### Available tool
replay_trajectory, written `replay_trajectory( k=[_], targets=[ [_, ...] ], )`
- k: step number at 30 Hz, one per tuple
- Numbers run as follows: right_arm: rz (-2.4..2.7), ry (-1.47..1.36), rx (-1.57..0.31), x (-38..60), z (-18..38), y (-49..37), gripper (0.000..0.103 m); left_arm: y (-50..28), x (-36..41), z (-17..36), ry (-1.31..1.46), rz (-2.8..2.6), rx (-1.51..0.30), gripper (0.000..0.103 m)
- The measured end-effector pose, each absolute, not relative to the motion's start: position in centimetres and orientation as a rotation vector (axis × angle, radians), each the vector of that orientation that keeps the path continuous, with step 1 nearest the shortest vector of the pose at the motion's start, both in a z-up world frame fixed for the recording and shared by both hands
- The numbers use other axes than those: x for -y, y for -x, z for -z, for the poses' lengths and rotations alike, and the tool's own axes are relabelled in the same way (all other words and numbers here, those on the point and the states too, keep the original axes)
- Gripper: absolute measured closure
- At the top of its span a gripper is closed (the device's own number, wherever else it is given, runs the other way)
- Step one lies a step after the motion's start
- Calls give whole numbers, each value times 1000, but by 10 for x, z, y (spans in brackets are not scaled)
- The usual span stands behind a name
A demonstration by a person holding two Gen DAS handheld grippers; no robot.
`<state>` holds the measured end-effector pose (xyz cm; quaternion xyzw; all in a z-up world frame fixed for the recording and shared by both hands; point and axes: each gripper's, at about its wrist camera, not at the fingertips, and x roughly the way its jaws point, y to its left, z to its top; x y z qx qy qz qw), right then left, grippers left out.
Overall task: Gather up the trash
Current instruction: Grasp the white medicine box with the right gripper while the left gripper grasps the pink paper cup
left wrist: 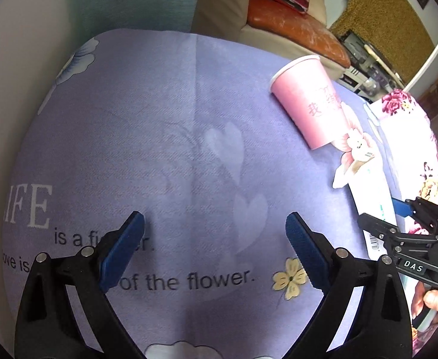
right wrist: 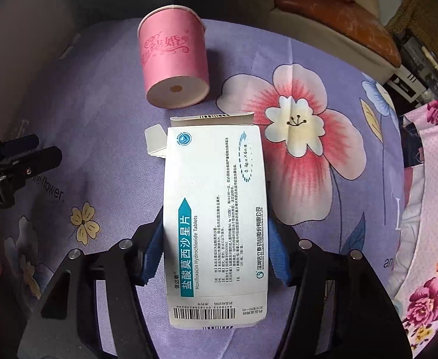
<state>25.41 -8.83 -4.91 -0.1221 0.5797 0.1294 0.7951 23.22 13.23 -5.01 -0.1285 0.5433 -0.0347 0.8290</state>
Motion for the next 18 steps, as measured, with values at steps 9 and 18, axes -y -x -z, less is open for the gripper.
replay_trajectory(
  k=[9, 18],
  targets=[
    [-171, 120, -1201, 146, 27, -296, 45, -294, -71, 26, 369, 25, -1102, 8],
    [-201, 25, -1178, 166, 31, -325, 45, -356, -37, 28, 344, -45, -1117, 8]
  ],
)
